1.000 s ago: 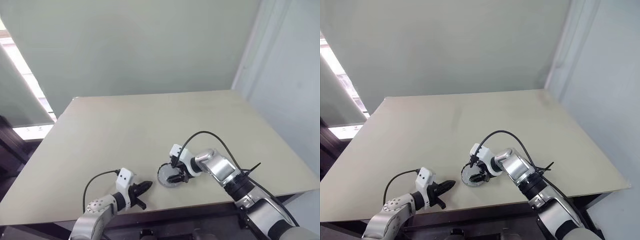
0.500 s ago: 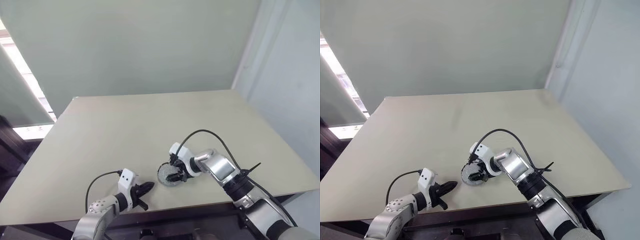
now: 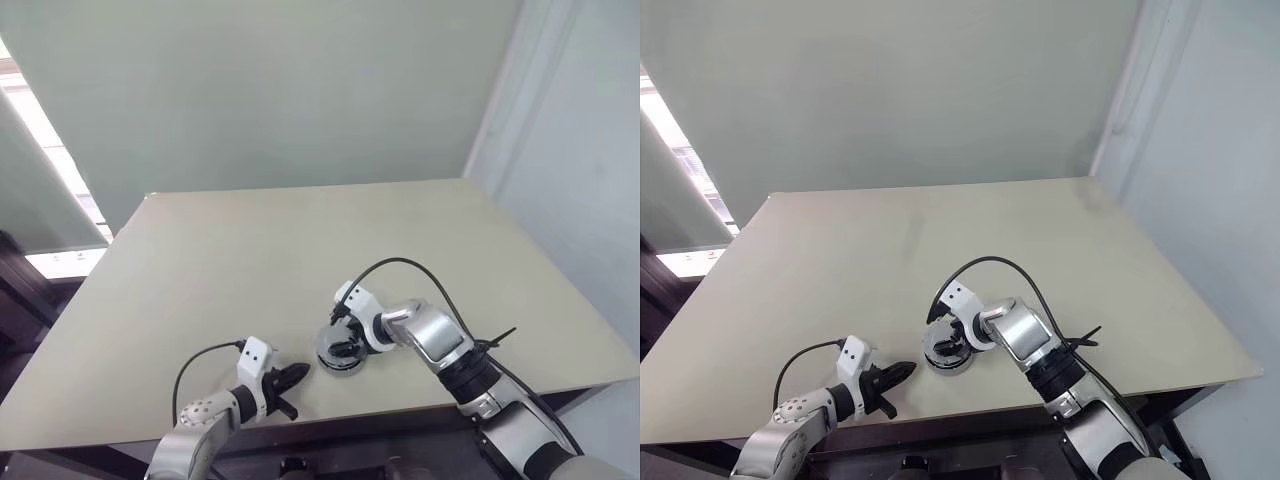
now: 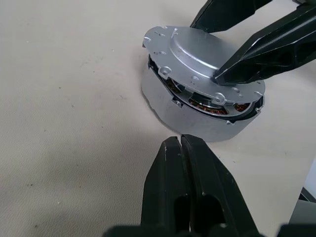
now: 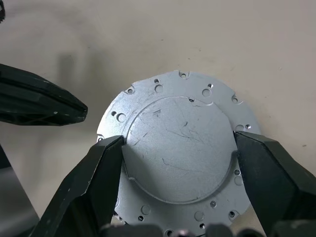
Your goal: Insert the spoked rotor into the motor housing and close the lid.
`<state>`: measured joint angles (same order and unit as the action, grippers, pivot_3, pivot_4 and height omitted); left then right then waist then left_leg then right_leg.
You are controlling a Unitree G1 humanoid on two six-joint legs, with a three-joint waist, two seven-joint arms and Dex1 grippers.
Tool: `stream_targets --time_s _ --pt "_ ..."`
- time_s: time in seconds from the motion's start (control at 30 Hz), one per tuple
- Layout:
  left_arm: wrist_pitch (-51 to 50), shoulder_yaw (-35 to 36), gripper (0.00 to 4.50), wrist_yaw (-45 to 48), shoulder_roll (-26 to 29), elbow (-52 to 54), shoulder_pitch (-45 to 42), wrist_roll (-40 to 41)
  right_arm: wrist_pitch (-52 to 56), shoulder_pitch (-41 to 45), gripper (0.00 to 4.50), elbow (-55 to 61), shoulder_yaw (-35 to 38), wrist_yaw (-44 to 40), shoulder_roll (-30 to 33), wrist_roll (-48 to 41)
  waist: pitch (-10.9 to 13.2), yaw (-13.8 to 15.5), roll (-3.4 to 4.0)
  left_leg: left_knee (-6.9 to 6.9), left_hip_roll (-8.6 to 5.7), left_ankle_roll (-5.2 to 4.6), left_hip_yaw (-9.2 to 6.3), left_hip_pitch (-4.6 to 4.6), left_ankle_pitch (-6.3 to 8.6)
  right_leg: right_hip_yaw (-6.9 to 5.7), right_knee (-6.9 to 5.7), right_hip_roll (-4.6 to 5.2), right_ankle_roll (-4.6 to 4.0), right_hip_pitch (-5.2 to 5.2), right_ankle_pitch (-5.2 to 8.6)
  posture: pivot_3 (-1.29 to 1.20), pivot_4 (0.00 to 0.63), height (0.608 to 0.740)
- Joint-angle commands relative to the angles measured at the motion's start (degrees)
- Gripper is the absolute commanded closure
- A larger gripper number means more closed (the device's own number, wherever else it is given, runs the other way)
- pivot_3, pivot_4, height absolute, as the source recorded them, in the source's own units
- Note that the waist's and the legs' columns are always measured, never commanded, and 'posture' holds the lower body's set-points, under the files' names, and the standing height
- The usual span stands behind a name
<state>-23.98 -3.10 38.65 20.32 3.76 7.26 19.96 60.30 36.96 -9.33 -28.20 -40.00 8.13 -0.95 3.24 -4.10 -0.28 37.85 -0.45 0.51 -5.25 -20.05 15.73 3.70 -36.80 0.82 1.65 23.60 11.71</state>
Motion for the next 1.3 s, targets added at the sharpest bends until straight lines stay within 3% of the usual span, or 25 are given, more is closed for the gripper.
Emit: stream_targets --time_s 0.03,0.4,1.3 --pt "1.04 0.36 4.5 -0.14 -0.11 0.84 -0.7 -0.1 0.24 -0.23 1.18 2.74 -0.53 0.92 0.94 -0.05 0.0 0.0 0.0 0.0 0.0 0.0 0.0 0.0 0.0 0.0 0.0 0.0 0.0 0.0 0.0 0.0 0.0 0.74" --pt "1.07 0.05 4.5 -0.09 -0.25 0.3 -1.26 -0.25 1.42 -0.4 1.18 4.67 -3.44 0.26 3.69 -0.51 0.01 0.01 0.01 0.0 0.0 0.0 -0.04 -0.03 0.0 -0.04 0.03 0.01 0.0 0.0 0.0 0.0 0.0 0.74" --pt "2.15 -0.59 4.5 -0.18 -1.53 -1.04 -1.59 -0.42 7.04 -1.71 1.18 4.09 -1.5 9.65 -1.36 -1.29 0.01 -0.17 0.02 0.0 0.04 0.0 -0.06 0.02 0.0 -0.09 0.03 0.0 -0.01 -0.02 0.01 0.0 0.0 0.74"
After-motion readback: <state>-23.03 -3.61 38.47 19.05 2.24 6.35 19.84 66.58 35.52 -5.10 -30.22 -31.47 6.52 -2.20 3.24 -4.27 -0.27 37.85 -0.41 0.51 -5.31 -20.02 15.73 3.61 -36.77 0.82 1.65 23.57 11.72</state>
